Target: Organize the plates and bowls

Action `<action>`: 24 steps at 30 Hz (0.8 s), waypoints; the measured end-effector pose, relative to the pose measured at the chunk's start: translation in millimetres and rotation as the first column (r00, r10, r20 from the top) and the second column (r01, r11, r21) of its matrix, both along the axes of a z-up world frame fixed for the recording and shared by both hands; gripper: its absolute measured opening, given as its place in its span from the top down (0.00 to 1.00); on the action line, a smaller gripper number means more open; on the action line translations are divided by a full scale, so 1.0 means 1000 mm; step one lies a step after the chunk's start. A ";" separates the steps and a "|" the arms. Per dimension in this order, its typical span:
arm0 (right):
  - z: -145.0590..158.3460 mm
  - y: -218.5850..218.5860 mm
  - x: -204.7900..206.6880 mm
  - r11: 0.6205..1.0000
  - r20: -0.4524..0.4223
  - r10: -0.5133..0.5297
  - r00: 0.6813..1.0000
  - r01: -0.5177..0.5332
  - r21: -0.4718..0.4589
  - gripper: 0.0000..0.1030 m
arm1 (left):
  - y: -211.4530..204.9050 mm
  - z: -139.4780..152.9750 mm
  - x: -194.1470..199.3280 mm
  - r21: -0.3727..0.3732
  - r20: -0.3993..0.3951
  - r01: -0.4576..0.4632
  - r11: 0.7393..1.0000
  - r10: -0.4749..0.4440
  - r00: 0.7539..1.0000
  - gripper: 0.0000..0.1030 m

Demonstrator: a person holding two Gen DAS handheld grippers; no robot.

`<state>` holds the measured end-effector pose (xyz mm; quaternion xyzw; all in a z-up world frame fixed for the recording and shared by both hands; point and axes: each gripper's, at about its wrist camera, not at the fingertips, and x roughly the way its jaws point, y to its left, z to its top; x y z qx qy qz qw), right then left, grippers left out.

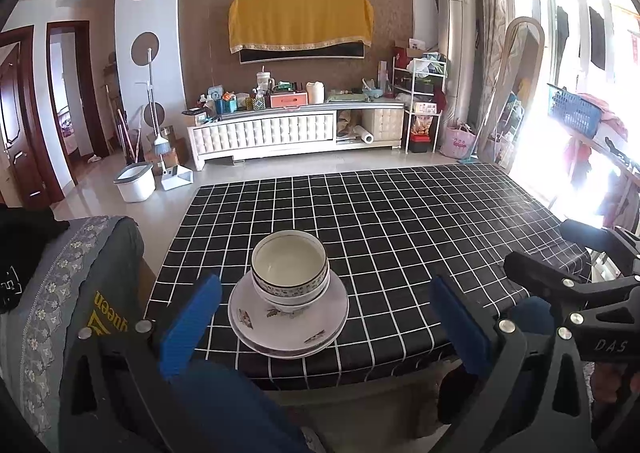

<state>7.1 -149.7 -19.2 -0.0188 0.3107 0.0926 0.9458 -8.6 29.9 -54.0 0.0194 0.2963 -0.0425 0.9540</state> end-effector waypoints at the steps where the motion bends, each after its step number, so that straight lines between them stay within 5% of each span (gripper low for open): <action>1: 0.000 0.000 0.000 1.000 -0.001 0.001 1.000 -0.001 0.000 0.00 | 0.000 0.000 0.000 -0.001 0.000 0.000 1.000 0.000 1.000 0.00; 24: 0.000 -0.003 0.002 1.000 -0.012 -0.005 1.000 0.005 0.004 0.00 | -0.005 -0.004 -0.004 -0.005 -0.021 0.013 1.000 -0.013 1.000 0.00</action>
